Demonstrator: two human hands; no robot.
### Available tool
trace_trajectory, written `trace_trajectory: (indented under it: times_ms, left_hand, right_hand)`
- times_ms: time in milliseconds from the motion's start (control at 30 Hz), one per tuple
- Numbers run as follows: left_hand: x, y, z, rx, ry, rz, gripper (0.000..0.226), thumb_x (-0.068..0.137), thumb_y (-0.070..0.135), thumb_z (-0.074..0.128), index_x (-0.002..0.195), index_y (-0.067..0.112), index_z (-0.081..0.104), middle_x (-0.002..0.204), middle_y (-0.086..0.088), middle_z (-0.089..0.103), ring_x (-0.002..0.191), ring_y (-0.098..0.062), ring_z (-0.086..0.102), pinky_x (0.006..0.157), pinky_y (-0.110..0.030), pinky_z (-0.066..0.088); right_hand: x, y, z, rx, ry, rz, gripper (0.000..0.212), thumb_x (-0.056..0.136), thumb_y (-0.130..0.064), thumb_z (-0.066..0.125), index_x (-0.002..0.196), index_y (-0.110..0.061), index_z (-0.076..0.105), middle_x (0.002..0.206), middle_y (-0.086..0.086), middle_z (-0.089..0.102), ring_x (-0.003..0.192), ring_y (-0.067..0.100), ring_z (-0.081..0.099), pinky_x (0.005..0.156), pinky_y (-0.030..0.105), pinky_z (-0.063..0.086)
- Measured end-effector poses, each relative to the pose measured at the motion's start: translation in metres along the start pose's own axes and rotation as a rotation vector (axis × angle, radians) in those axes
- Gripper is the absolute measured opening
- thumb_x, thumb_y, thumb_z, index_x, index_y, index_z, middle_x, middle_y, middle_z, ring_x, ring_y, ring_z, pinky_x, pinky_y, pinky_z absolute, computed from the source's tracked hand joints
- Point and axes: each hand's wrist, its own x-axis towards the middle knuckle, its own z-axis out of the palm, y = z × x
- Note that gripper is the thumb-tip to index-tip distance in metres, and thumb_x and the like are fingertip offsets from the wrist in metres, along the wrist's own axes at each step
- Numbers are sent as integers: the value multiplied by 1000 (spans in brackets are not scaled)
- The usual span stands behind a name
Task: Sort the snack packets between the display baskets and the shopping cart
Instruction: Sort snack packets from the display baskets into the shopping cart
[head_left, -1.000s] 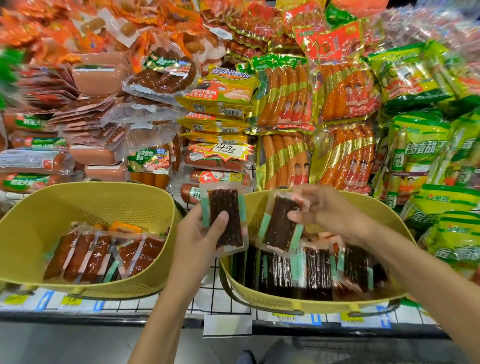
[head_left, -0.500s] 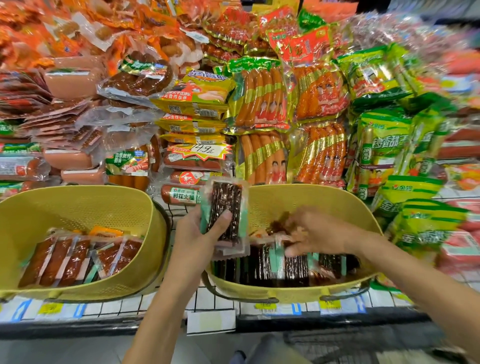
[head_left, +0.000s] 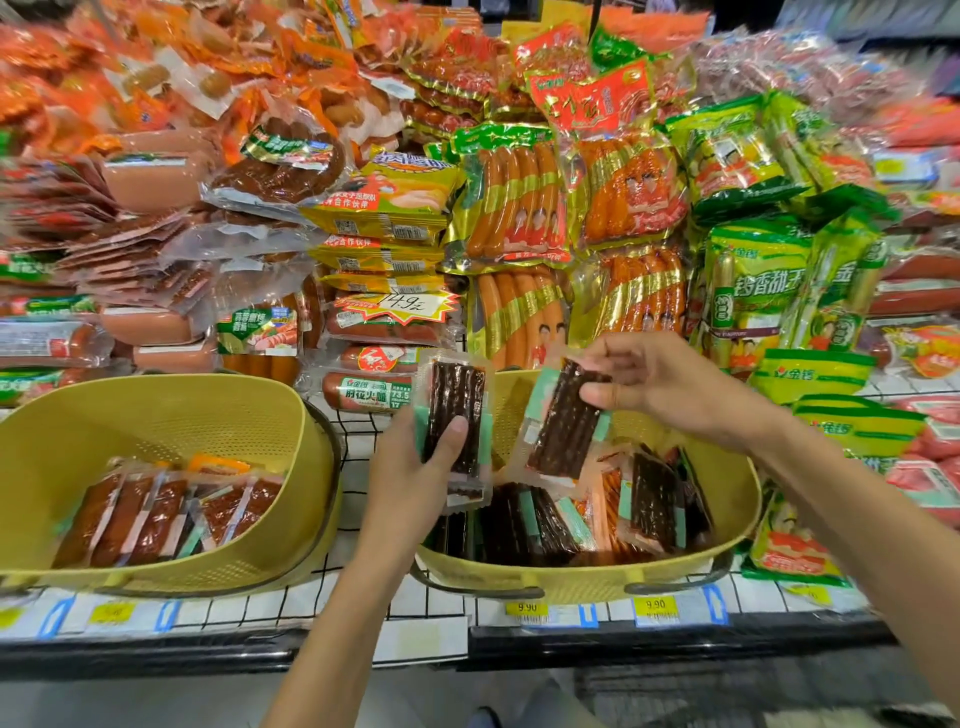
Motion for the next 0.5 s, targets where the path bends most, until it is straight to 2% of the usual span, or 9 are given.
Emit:
trace_trajectory:
  times_ms: [67,133,167,233,267,367,433,500]
  left_hand:
    - [-2,4,7,-25,-63,-1,11,95,33,51,103,30,59,97,11,69,88,-3,67,72,-24,56]
    - [-6,10,13,-183,-165,-77,21,95,38,44,102,27,61,89,9,74,77,-6,72,58,-24,58]
    - [-7,13,13,-233,-203,-78,24,93,41,42,101,28,61,85,13,74,75,-3,72,55,-20,56]
    - [-6,14,11,-198,-249,-21,24,87,43,49,102,27,61,86,20,73,80,0,70,59,-15,54]
    - [-5,14,9,-138,-258,2,24,84,40,57,102,25,61,86,19,73,82,-1,70,62,-14,54]
    - [-4,8,3,-50,-185,9,17,84,21,70,98,24,61,83,15,73,79,4,68,60,-9,50]
    - [-4,5,-2,-73,-90,-21,17,85,17,69,98,24,61,84,13,73,81,1,69,63,-14,52]
    - [-4,3,-11,-98,-14,-16,16,86,15,67,96,25,61,87,10,74,85,-4,69,70,-21,56]
  right_hand:
    - [7,-14,6,-1,-40,-16,17,80,-9,70,96,-11,65,98,-3,68,84,1,65,73,13,52]
    - [13,-23,20,-64,-43,-38,18,77,-12,73,93,-14,66,94,-2,67,84,8,64,79,18,53]
    - [15,-25,27,-104,-17,-50,19,76,-14,74,93,-14,66,91,-3,66,83,9,63,81,22,52]
    - [18,-28,40,-203,61,-87,23,73,-21,77,92,-12,66,88,-2,66,80,11,61,79,27,52]
    - [19,-28,45,-238,95,-117,27,71,-25,78,90,-12,65,87,-4,65,76,9,60,74,25,50]
    - [22,-24,59,-232,184,-162,37,64,-38,79,88,-27,54,74,-10,55,59,-1,47,62,10,34]
    - [25,-14,63,-199,242,-126,28,73,-40,73,86,-29,50,72,-9,53,60,1,47,57,9,36]
    - [25,2,66,-311,117,-31,18,85,-38,64,86,-22,54,77,-5,57,71,9,56,59,12,38]
